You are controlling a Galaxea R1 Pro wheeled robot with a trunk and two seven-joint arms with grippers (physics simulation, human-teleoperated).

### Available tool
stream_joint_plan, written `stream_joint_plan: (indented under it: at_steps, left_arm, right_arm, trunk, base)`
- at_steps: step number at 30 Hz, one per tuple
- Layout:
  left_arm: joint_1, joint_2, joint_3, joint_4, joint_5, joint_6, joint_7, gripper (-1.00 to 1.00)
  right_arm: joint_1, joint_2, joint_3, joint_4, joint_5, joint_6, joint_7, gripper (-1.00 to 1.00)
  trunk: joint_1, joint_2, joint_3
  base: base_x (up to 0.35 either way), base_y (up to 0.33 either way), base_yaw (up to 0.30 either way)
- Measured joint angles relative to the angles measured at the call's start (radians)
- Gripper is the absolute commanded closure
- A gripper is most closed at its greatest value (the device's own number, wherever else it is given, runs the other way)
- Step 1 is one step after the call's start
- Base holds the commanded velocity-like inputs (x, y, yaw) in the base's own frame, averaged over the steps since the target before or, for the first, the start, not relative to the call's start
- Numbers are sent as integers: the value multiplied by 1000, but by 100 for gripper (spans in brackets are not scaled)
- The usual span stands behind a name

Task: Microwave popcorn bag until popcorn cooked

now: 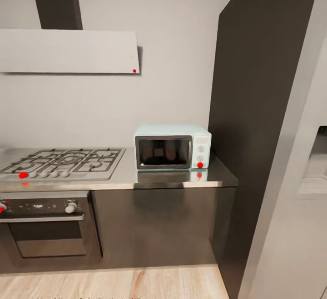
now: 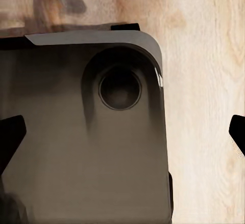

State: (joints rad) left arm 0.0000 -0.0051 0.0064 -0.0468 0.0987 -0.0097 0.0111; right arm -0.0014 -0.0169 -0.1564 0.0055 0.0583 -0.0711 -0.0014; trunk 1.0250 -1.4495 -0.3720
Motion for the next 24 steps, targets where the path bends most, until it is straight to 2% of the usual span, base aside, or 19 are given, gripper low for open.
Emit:
stream_joint_plan:
  at_steps: [11,24]
  left_arm:
    - [0,0,0,0,0,0,0,-100]
    - [0,-1,1,0,0,0,0,-100]
  right_arm:
    - [0,0,0,0,0,-1,0,-100]
    - [0,-1,0,0,-3,-1,0,-100]
  trunk:
    - [0,0,0]
    - [0,0,0]
  base:
    - [0,0,263]
    - [3,0,18]
